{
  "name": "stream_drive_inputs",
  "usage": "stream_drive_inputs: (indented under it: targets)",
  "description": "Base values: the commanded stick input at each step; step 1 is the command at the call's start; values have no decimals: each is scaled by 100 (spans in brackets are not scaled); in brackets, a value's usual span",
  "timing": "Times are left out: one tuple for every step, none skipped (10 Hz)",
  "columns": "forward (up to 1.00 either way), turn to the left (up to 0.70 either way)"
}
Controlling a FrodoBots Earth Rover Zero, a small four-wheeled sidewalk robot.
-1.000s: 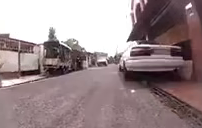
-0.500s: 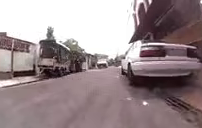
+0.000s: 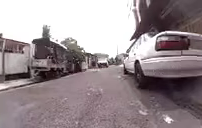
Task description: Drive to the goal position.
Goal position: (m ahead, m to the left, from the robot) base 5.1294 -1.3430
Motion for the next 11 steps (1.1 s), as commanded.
stream_drive_inputs:
  targets:
    - [100, 0]
    - [100, 0]
    - [100, 0]
    - [100, 0]
    - [100, 0]
    - [100, 0]
    - [100, 0]
    - [100, 0]
    - [100, 0]
    - [100, 0]
    - [100, 0]
